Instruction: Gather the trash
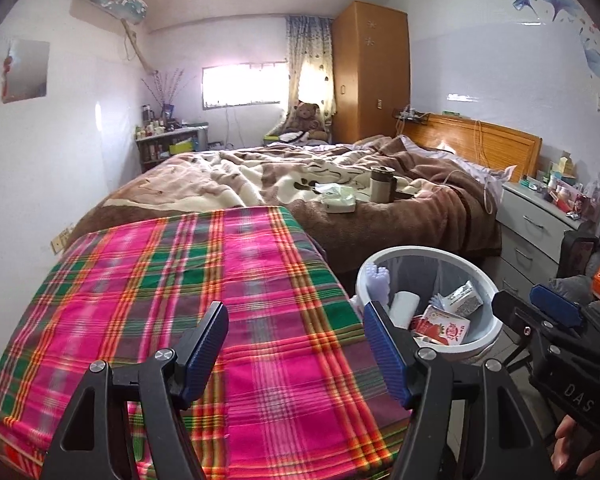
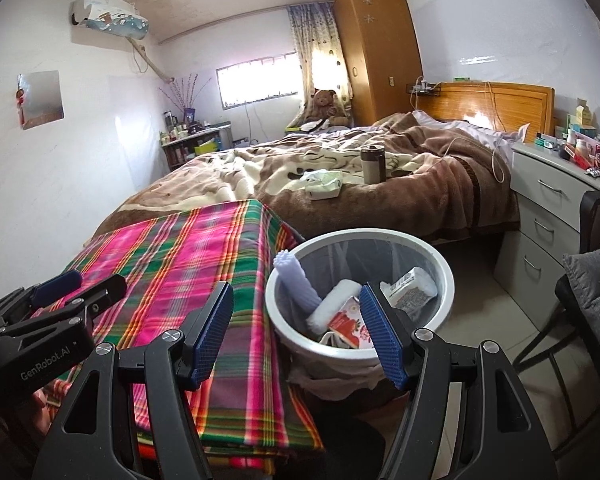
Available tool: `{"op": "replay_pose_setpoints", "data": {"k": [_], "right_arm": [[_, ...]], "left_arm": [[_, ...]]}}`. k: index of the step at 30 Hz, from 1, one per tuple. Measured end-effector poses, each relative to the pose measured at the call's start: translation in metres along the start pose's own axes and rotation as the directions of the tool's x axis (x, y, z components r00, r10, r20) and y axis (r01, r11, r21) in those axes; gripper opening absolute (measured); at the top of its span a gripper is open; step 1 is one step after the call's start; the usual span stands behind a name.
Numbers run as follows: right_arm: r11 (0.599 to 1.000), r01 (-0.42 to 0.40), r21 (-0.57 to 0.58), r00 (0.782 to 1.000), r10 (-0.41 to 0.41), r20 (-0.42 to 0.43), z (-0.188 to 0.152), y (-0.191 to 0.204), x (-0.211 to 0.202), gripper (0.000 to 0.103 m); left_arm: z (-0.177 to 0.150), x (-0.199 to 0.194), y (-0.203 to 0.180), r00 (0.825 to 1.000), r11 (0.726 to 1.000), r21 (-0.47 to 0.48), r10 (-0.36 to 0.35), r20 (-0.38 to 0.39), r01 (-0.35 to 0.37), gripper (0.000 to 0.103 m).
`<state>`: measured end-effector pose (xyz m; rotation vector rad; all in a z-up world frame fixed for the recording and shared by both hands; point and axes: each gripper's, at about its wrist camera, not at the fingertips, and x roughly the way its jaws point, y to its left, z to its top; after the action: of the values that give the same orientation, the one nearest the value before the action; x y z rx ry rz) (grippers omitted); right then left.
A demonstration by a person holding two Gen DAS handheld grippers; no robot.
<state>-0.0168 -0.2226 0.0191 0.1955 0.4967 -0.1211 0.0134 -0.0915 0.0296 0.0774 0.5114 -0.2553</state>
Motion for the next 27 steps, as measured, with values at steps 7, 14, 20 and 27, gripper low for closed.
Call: {"op": "replay_pose_setpoints", "data": {"k": [7, 14, 20, 27], "right_arm": [[1.000, 0.006, -0.006, 1.000, -0.006, 0.015, -0.003, 0.004, -0.005, 0.067], [1.000, 0.008, -0.004, 1.000, -0.008, 0.017, -0.006, 0.007, -0.005, 0.067], [1.000, 0.006, -0.001, 1.000, -0.006, 0.017, -0.007, 0.008, -0.006, 0.067], [1.000, 0.007, -0.003, 1.000, -0.007, 0.023, -0.008, 0.010, -0.008, 0.067]], "left_arm": [[-0.007, -0.012, 0.013, 0.999, 0.999, -0.033, 0.036, 0.019, -0.035, 0.069], [-0.009, -0.013, 0.015, 0.999, 0.998, -0.038, 0.044, 0.020, -0.043, 0.069], [-0.010, -0.012, 0.014, 0.999, 0.998, -0.037, 0.044, 0.015, -0.044, 0.069], [-0.010, -0.013, 0.014, 0.999, 0.998, -0.035, 0.046, 0.018, -0.045, 0.069]]}}
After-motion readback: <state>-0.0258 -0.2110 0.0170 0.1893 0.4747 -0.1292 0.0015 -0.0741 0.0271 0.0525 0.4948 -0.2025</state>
